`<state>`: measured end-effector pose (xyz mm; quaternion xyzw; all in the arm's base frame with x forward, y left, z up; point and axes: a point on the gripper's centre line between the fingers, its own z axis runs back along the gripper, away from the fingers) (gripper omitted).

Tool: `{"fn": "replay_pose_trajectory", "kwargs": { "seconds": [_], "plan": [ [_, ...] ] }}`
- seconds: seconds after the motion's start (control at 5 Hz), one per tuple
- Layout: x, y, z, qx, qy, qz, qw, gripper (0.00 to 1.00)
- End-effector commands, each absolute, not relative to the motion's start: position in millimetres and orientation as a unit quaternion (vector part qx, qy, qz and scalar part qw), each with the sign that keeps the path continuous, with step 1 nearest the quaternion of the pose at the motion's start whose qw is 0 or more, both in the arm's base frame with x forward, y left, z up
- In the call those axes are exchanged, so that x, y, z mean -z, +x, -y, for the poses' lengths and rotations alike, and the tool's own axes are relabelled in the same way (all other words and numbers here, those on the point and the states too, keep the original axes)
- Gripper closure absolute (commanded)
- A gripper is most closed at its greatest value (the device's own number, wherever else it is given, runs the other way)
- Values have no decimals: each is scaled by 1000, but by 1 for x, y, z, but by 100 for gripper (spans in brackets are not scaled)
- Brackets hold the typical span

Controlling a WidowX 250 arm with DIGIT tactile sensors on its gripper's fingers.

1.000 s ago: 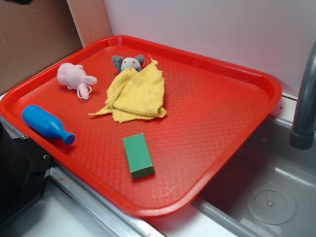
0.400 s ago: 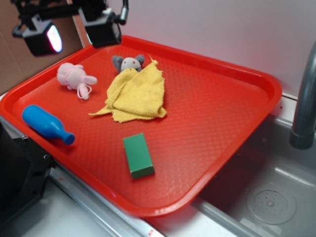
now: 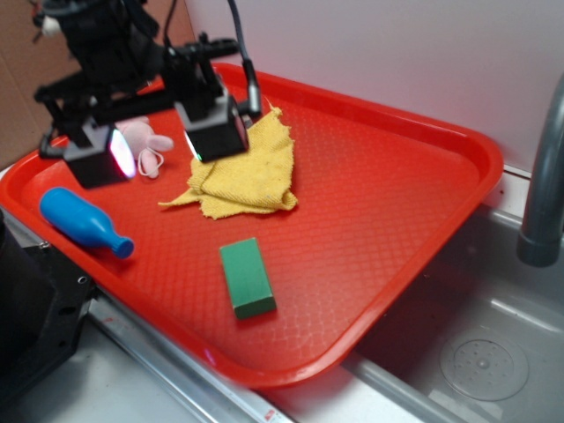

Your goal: Grab the green block.

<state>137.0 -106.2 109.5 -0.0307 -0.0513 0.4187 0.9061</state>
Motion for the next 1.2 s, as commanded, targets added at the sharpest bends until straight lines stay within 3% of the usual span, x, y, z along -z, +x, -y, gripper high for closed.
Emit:
{"fn": "replay_pose_trajectory", "kwargs": {
  "seconds": [0.0, 0.6, 0.8, 1.0],
  "plan": [
    [-74, 145, 130, -460, -11, 77, 884, 0],
    [-23, 156, 134, -470, 29, 78, 879, 0],
    [-11, 158, 133, -474, 36, 78, 877, 25],
    [-6, 168, 126, -476, 32, 82, 875, 100]
  ]
}}
